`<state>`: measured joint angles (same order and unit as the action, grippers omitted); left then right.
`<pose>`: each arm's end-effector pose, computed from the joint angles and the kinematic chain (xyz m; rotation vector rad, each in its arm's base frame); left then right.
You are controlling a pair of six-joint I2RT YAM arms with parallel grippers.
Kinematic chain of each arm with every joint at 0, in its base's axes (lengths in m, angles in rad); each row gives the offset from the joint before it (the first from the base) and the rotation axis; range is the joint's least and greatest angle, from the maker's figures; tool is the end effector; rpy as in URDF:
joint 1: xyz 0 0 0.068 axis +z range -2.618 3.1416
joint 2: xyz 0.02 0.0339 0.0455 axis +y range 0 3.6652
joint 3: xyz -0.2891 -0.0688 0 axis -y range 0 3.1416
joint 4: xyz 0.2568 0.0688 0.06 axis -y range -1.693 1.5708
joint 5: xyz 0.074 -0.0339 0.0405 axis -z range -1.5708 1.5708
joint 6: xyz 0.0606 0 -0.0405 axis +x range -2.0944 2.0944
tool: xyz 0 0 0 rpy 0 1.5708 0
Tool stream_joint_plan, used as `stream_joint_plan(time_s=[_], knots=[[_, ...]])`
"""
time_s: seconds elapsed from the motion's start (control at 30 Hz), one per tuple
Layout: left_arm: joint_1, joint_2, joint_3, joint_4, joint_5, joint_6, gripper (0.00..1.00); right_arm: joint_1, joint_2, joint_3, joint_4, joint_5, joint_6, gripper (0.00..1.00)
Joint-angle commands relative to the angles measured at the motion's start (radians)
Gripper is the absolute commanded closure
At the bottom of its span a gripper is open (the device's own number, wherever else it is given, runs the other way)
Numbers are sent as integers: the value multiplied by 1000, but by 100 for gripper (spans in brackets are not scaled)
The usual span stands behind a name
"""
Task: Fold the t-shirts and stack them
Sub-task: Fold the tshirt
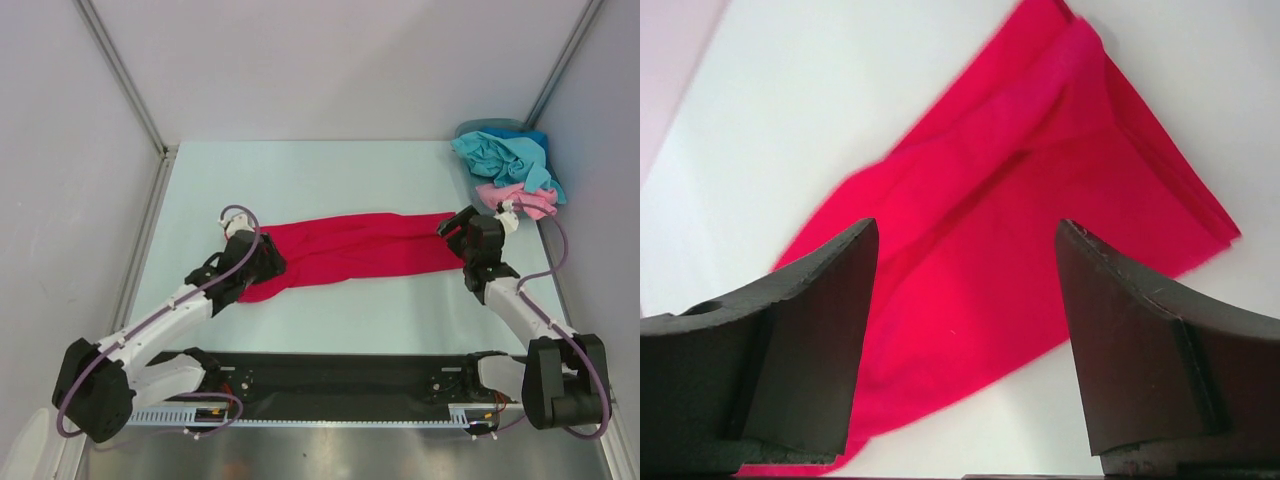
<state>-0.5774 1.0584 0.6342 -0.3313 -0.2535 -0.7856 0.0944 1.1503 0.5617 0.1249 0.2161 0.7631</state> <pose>0.2040 -0.1148 0.2235 -0.3692 2.3012 -0.4028 0.2680 0.0123 0.2252 0.7960 1.8760 0.3218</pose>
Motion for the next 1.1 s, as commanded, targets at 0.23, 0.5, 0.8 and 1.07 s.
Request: stream_joint_plan(time_s=[0.23, 0.5, 0.8, 1.07], knots=[[182, 158, 13, 259, 313, 134, 36, -7, -100, -135, 56, -76, 8, 25], [315, 129, -45, 267, 180, 113, 37, -87, -133, -218, 81, -196, 16, 25], [350, 249, 185, -10, -53, 146, 37, -87, -210, -278, 81, -265, 28, 25], [364, 474, 455, -291, -89, 295, 37, -87, -231, -332, 119, -314, 82, 26]])
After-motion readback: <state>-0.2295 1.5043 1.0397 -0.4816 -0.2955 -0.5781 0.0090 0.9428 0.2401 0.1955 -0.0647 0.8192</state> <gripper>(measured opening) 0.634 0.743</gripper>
